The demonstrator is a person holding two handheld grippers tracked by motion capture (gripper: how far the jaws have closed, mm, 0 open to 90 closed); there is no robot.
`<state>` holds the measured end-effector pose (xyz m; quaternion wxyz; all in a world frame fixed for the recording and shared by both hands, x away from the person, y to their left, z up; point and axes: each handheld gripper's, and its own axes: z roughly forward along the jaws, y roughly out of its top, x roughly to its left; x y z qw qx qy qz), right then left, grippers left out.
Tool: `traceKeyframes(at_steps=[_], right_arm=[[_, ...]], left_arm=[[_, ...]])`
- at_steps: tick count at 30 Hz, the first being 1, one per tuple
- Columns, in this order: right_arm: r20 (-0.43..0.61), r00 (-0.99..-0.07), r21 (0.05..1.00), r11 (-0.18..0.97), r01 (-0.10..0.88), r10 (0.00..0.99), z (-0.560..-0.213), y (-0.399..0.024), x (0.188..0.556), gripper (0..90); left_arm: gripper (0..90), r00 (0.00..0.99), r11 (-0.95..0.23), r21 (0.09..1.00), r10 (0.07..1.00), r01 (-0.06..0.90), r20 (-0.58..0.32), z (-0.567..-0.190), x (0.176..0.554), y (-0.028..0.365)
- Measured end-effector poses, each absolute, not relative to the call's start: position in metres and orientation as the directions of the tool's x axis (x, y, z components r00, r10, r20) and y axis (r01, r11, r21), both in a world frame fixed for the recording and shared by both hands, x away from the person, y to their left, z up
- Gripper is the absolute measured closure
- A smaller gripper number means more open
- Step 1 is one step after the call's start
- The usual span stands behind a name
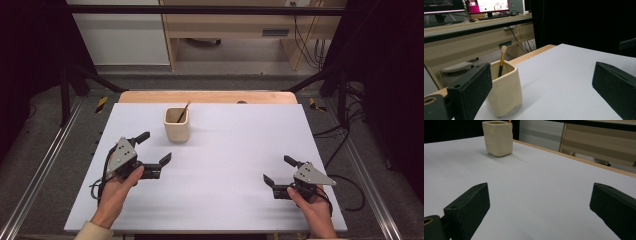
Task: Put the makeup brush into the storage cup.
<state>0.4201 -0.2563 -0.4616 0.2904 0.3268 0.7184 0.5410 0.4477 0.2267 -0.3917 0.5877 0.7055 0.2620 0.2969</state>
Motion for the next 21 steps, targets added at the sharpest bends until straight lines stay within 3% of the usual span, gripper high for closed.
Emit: traceKeyframes(at_steps=[21], right_arm=[[-0.067,-0.613,0.973,0.188,0.135,0.787,-0.46,-0.259,0.419,3.3]], left_arm=[[2.2,0.658,-0.135,0.991,0.748,0.025,0.085,-0.408,0.436,0.258]])
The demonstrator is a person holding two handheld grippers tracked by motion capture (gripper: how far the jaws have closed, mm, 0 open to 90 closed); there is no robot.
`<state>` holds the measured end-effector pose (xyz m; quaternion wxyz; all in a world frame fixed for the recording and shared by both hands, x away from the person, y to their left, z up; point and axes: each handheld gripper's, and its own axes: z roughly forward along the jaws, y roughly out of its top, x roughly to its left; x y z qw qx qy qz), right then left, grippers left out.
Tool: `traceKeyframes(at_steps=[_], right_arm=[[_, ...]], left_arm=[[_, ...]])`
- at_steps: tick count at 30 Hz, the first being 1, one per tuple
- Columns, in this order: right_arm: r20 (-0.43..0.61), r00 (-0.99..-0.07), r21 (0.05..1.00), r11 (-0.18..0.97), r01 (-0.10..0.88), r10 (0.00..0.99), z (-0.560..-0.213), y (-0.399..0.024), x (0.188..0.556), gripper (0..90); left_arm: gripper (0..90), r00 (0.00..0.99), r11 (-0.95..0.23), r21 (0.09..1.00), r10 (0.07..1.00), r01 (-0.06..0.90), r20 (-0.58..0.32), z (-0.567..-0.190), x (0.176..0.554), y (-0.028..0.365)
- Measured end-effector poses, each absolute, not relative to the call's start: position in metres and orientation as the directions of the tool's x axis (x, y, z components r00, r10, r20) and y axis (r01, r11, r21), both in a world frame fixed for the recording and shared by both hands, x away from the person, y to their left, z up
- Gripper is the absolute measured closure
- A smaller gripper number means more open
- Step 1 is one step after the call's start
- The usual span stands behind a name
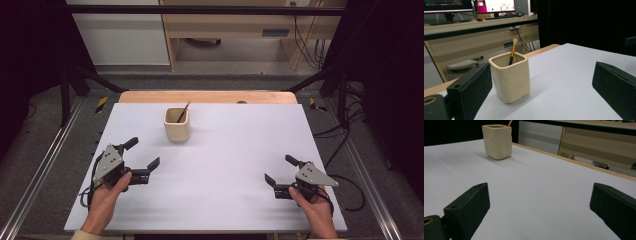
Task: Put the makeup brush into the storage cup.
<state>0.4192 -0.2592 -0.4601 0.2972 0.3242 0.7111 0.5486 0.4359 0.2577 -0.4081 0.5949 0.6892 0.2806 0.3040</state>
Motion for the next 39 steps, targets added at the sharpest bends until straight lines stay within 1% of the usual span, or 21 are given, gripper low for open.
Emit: traceKeyframes(at_steps=[13,17,39], right_arm=[[-0.063,-0.608,0.975,0.18,0.133,0.792,-0.46,-0.262,0.419,3.3],[-0.065,-0.608,0.976,0.178,0.128,0.791,-0.46,-0.262,0.42,3.3],[-0.047,-0.591,0.981,0.148,0.124,0.806,-0.459,-0.268,0.419,3.3]], left_arm=[[2.1,0.638,-0.122,0.992,0.767,0.032,0.074,-0.419,0.429,0.276],[2.0,0.631,-0.099,0.995,0.773,0.029,0.058,-0.42,0.427,0.281],[1.7,0.608,-0.097,0.995,0.791,0.025,0.062,-0.432,0.417,0.298]])
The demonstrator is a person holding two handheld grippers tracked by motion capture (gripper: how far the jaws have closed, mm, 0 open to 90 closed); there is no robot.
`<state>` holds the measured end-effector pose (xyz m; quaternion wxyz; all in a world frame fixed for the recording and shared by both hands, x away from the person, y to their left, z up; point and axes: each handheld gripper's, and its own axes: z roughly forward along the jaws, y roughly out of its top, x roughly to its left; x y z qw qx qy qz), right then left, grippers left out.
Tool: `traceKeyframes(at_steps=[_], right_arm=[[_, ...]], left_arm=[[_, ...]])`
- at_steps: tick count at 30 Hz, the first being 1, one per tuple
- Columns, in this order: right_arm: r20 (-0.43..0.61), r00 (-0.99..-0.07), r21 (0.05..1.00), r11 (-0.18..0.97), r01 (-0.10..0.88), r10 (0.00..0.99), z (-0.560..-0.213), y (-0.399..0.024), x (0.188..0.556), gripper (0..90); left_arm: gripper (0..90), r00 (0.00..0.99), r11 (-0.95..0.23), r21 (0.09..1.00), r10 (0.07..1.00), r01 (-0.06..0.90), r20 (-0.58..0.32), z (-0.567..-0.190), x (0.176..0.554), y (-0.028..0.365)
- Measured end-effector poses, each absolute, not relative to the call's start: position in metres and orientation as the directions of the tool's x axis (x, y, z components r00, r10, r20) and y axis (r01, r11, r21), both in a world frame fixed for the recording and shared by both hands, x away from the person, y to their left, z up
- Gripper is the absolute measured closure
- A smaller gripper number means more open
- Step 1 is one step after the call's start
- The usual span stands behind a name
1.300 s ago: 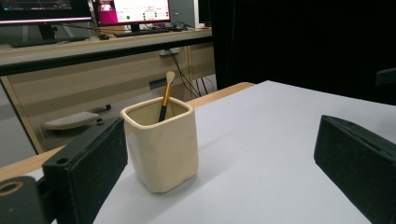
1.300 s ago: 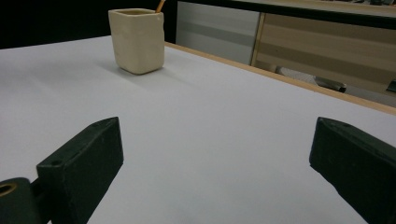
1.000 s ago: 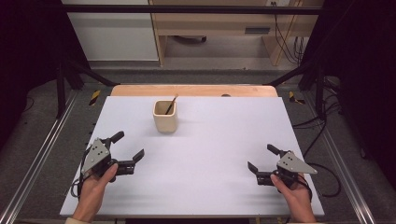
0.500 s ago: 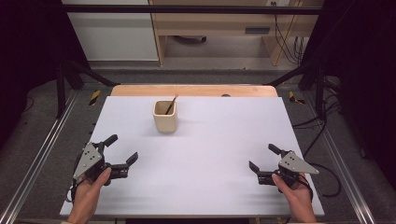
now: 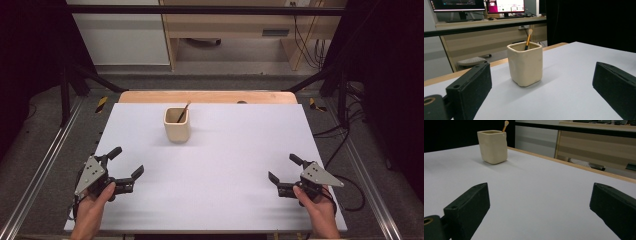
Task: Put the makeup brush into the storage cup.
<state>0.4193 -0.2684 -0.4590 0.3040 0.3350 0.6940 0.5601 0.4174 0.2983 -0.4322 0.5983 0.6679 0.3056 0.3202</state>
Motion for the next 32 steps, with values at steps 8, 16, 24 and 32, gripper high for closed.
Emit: traceKeyframes(at_steps=[8,16,24,32], right_arm=[[-0.046,-0.591,0.981,0.147,0.124,0.806,-0.459,-0.269,0.419,3.3],[-0.061,-0.597,0.981,0.157,0.111,0.8,-0.459,-0.27,0.419,3.3],[-0.064,-0.601,0.981,0.162,0.11,0.797,-0.459,-0.269,0.419,3.3],[-0.063,-0.604,0.98,0.164,0.114,0.794,-0.459,-0.268,0.418,3.2]], left_arm=[[1.7,0.604,-0.105,0.994,0.794,0.028,0.067,-0.436,0.415,0.302],[1.7,0.609,-0.115,0.993,0.789,0.028,0.074,-0.44,0.411,0.304],[1.6,0.619,-0.119,0.992,0.782,0.033,0.073,-0.445,0.41,0.306],[1.6,0.623,-0.112,0.994,0.778,0.016,0.078,-0.444,0.407,0.307]])
